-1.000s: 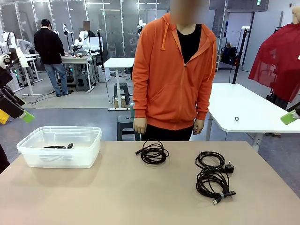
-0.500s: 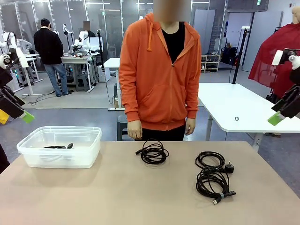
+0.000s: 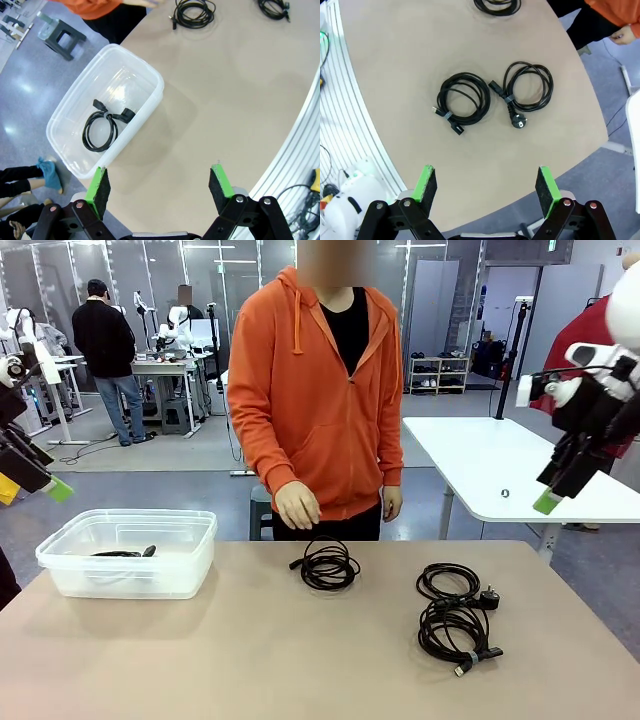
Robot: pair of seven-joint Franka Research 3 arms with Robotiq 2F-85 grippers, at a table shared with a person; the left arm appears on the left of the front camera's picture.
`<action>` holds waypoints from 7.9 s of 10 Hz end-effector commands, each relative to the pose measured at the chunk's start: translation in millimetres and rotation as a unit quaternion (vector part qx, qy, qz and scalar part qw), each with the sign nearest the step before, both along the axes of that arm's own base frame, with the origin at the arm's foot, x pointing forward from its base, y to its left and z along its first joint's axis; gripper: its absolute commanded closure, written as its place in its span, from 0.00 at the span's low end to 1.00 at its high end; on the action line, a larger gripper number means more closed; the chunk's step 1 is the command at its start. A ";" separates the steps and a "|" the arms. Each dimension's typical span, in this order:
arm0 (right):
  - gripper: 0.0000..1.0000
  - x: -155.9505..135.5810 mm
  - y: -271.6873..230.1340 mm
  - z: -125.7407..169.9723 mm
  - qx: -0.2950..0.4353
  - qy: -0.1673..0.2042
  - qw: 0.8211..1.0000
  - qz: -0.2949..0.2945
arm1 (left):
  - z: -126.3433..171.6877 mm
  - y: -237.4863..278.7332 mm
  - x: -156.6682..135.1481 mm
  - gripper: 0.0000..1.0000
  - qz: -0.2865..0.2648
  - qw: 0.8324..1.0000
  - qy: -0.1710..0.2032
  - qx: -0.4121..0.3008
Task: Organize and store the cables.
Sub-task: Place the Power Cable into the Organizing box.
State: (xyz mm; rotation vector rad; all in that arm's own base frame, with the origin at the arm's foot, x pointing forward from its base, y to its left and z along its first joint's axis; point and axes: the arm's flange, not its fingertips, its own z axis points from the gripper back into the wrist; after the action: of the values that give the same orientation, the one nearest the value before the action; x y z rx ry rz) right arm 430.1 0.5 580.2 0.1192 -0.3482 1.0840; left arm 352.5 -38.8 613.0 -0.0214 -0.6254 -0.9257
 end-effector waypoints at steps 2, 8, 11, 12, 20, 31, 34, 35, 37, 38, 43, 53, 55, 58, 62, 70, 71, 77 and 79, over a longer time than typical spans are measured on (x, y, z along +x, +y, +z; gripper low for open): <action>0.00 32.7 9.2 -11.2 -0.059 -0.018 0.996 0.065 | 1.1 -1.3 -0.3 0.00 0.008 1.000 -0.001 0.000; 0.00 35.9 18.9 -23.3 -0.063 -0.012 0.993 0.104 | 1.1 -1.3 -0.3 0.00 0.008 1.000 -0.001 0.000; 0.00 35.8 18.2 -23.0 -0.064 -0.014 0.992 0.110 | 1.1 -1.3 -0.3 0.00 0.008 1.000 -0.001 0.000; 0.00 48.8 16.0 -31.4 -0.066 0.002 0.990 0.126 | 1.1 -1.3 -0.3 0.00 0.008 1.000 -0.001 0.000; 0.00 99.0 33.5 -117.6 -0.109 0.002 0.966 0.234 | 1.1 -1.3 -0.3 0.00 0.008 1.000 -0.001 0.000; 0.00 129.9 58.3 -212.7 -0.103 0.009 0.968 0.228 | 1.1 -1.3 -0.3 0.00 0.008 1.000 -0.001 0.000; 0.00 134.9 64.2 -237.1 -0.100 0.017 0.970 0.223 | 1.1 -1.3 -0.3 0.00 0.008 1.000 -0.001 0.000; 0.00 136.1 65.6 -243.1 -0.101 0.014 0.970 0.222 | 1.1 -1.3 -0.3 0.00 0.008 1.000 -0.001 0.000; 0.00 142.0 64.9 -253.0 -0.111 0.018 0.969 0.219 | 1.1 -1.3 -0.3 0.00 0.008 1.000 -0.001 0.000; 0.00 143.6 64.7 -257.0 -0.113 0.025 0.968 0.223 | 1.1 -1.3 -0.3 0.00 0.008 1.000 -0.001 0.000; 0.00 150.1 64.8 -274.0 -0.117 0.036 0.969 0.214 | 1.1 -1.3 -0.3 0.00 0.008 1.000 -0.001 0.000; 0.97 156.4 67.1 -285.8 -0.135 0.056 0.967 0.210 | 1.1 -1.3 -0.3 0.00 0.008 1.000 -0.001 0.000; 1.00 155.3 67.7 -285.9 -0.136 0.058 0.966 0.210 | 1.1 -1.3 -0.3 0.00 0.008 1.000 -0.001 0.000; 1.00 157.9 66.9 -266.7 -0.135 0.065 0.968 0.201 | 1.1 -1.3 -0.3 0.00 0.008 1.000 -0.001 0.000; 1.00 163.2 83.9 -192.7 -0.161 0.087 0.972 0.146 | 1.1 -1.3 -0.3 0.00 0.008 1.000 -0.001 0.000; 1.00 127.3 149.6 -129.0 -0.158 0.072 0.977 0.121 | 1.1 -1.3 -0.3 0.00 0.008 1.000 -0.001 0.000; 1.00 119.6 166.6 -127.8 -0.156 0.069 0.978 0.119 | 1.1 -1.3 -0.3 0.00 0.008 1.000 -0.001 0.000; 1.00 86.6 284.7 -170.7 -0.171 0.063 0.969 0.168 | 1.1 -1.3 -0.3 0.00 0.008 1.000 -0.001 0.000; 1.00 78.6 317.4 -194.2 -0.174 0.072 0.965 0.181 | 1.1 -1.3 -0.3 0.00 0.008 1.000 -0.001 0.000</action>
State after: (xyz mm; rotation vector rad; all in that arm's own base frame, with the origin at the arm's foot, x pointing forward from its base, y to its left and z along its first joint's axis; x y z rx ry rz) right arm 502.8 307.5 389.8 -0.0187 0.0031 1.4940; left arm 352.5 -39.0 612.8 -0.0209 -0.6250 -0.9259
